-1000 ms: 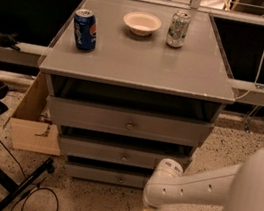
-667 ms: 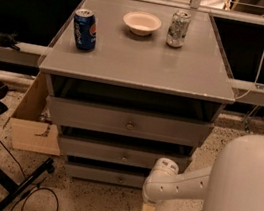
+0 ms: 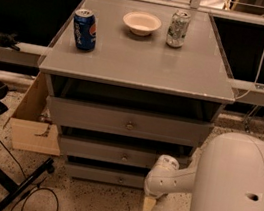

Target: Open bottom drawer

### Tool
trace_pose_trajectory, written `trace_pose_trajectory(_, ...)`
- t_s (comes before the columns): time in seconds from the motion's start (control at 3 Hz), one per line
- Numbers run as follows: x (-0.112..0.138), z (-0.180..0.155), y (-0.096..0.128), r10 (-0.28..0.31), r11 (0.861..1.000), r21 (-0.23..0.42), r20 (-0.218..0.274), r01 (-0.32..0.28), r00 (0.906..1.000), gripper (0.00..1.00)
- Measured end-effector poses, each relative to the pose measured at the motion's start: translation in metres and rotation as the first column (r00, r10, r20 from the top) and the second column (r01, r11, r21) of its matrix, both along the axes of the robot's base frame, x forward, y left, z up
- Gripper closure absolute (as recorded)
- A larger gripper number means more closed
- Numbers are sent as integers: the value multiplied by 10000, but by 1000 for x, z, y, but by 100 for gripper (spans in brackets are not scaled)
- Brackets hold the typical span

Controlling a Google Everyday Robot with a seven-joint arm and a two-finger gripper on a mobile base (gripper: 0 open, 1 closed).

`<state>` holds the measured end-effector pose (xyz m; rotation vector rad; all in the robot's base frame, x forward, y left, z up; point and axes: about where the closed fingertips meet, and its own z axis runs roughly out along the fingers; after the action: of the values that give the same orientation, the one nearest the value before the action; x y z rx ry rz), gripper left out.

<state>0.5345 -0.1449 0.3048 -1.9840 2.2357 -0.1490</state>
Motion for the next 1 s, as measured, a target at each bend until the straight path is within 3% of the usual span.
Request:
trace_pose_trajectory(0.67,-9,-71,0,381,9991,225,-612,-368,9974,0)
trace_pose_trajectory(1.0,10,-89,-2,502,9977,458,-140,-495,9986,0)
